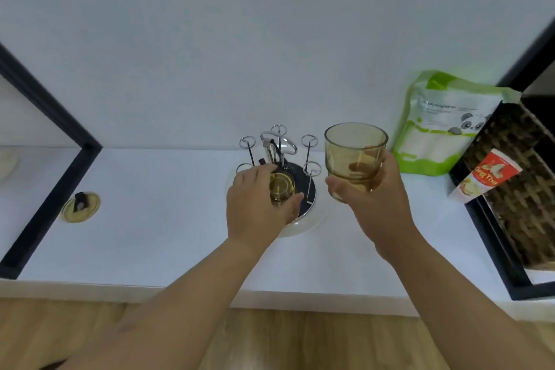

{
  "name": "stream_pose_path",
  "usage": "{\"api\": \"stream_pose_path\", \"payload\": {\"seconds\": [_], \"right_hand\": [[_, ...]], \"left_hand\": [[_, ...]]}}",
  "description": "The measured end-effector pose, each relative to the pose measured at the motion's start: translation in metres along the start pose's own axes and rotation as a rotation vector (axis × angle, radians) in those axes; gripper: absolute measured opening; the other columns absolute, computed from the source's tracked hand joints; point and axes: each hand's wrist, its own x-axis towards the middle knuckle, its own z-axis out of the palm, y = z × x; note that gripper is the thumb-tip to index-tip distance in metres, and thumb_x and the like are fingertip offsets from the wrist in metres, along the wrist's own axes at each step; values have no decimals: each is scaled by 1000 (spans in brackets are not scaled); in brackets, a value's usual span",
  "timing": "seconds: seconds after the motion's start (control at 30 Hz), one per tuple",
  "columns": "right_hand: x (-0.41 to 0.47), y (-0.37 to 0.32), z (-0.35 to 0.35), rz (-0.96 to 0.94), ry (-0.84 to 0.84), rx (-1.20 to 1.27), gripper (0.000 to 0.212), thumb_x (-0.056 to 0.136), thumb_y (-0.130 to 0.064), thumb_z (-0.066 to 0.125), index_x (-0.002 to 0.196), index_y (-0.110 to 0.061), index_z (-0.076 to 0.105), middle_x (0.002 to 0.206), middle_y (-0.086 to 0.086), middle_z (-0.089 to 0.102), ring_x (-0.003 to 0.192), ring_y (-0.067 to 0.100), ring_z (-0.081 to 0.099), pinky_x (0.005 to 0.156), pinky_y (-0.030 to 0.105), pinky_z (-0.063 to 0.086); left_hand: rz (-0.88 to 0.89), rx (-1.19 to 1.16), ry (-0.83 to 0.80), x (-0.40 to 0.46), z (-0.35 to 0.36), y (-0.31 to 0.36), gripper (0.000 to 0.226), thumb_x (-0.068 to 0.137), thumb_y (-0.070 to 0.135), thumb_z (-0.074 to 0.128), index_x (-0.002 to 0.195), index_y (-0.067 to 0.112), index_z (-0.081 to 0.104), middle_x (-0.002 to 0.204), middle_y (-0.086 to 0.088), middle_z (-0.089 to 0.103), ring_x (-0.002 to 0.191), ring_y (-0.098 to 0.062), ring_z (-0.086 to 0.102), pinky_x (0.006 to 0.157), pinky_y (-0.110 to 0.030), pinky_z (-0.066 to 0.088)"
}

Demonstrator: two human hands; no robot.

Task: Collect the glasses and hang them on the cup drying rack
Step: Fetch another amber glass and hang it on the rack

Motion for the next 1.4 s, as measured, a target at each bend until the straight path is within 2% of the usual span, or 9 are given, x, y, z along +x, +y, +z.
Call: {"api": "stream_pose_path", "payload": {"seconds": [0.17,0.47,0.6,0.7,0.83,1.0,1.13,1.23,1.4], "right_hand": [[-5,14,-3,29,5,40,64,73,-18,93,127,-27,59,114,-4,71,99,11,71,71,14,54],[-22,17,-6,31,-97,-3,66,74,-20,93,131,-36,63,111,-8,76,99,11,73,88,36,63],[-24,8,-6,46,-93,0,81,74,-18,93,141,-33,50,108,-1,76,83,2,72,66,14,55],[-26,-1,-8,45,-44,3,69,74,-16,93,126,-32,50,106,1,75,73,-2,69,58,9,50],[-25,-7,-10,30,-31,-3,57,79,-30,90,125,-46,60,109,-15,71,93,6,71,78,30,61],[-26,-17,-7,163,-107,235,48,87,-21,81,131,-30,65,125,-1,68,104,20,74,81,46,65],[-29,-12,-2,367,-175,528,53,84,-31,76,132,-12,61,118,11,70,100,26,70,77,43,63],[-30,-12,4,449,-136,637,33,96,-27,64,125,-12,60,111,13,70,94,27,69,66,35,62],[-25,-14,-6,312,8,492,30,93,-21,70,121,-26,63,107,3,71,85,19,69,79,40,52]], "left_hand": [[80,36,33,-1,-4,-18,62,78,65,71,127,29,62,119,9,64,126,-22,47,101,-44,42],[160,98,-84,24,-30,-48,60,78,64,69,128,31,61,125,7,65,119,-25,50,98,-42,34],[94,15,-155,34,-35,-57,62,83,56,72,136,31,56,133,4,61,120,-26,53,98,-42,43],[42,-51,-173,40,-35,-60,63,84,52,75,140,31,55,137,4,58,124,-24,53,100,-38,42],[12,-105,-192,45,-32,-63,63,84,52,75,140,33,52,137,4,56,124,-22,54,101,-38,46],[11,-135,-210,46,-30,-67,64,85,52,74,141,34,50,137,5,55,123,-20,53,100,-41,48],[23,-157,-216,46,-30,-69,64,85,51,74,142,33,49,139,5,54,124,-20,54,100,-43,49],[26,-154,-216,46,-29,-70,65,85,52,74,142,34,49,139,5,54,124,-20,54,100,-45,50],[35,-157,-214,48,-28,-72,65,85,54,73,142,34,48,140,5,54,123,-20,54,99,-43,51]]}}
